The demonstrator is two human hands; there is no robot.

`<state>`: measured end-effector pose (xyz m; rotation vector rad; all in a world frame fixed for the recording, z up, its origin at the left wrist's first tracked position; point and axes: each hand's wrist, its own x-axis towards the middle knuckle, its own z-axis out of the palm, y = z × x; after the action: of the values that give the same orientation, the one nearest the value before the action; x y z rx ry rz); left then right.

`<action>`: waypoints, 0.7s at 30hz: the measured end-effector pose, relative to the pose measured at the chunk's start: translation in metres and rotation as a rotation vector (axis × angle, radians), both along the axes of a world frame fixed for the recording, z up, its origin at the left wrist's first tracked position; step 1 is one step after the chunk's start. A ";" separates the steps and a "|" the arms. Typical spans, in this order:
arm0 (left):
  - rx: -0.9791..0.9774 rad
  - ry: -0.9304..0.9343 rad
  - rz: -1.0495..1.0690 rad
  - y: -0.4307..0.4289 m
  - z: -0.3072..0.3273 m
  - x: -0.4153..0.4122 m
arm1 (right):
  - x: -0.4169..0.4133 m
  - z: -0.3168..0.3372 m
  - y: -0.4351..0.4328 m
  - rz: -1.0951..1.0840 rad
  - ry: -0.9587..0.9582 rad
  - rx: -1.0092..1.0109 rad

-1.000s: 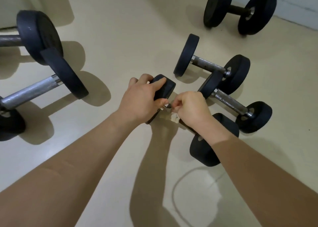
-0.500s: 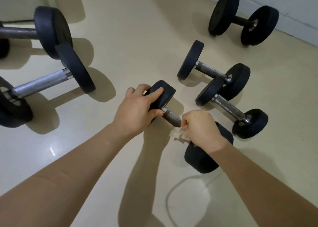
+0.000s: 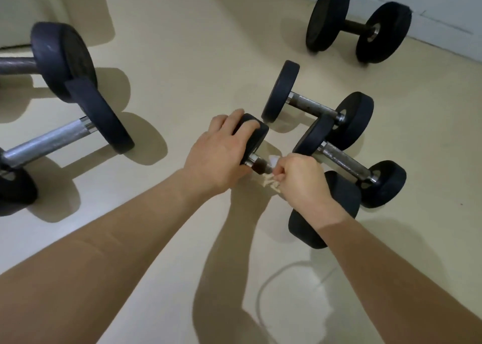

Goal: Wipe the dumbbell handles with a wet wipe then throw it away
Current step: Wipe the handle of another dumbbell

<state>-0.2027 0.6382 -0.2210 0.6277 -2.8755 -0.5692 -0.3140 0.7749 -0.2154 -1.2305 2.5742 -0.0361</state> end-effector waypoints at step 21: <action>-0.088 -0.148 -0.139 -0.023 -0.003 -0.042 | -0.010 -0.005 0.001 -0.067 0.169 -0.024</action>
<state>-0.2451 0.6156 -0.2241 0.4793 -3.0817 -0.4281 -0.3243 0.7756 -0.2204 -1.2024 2.7676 0.0241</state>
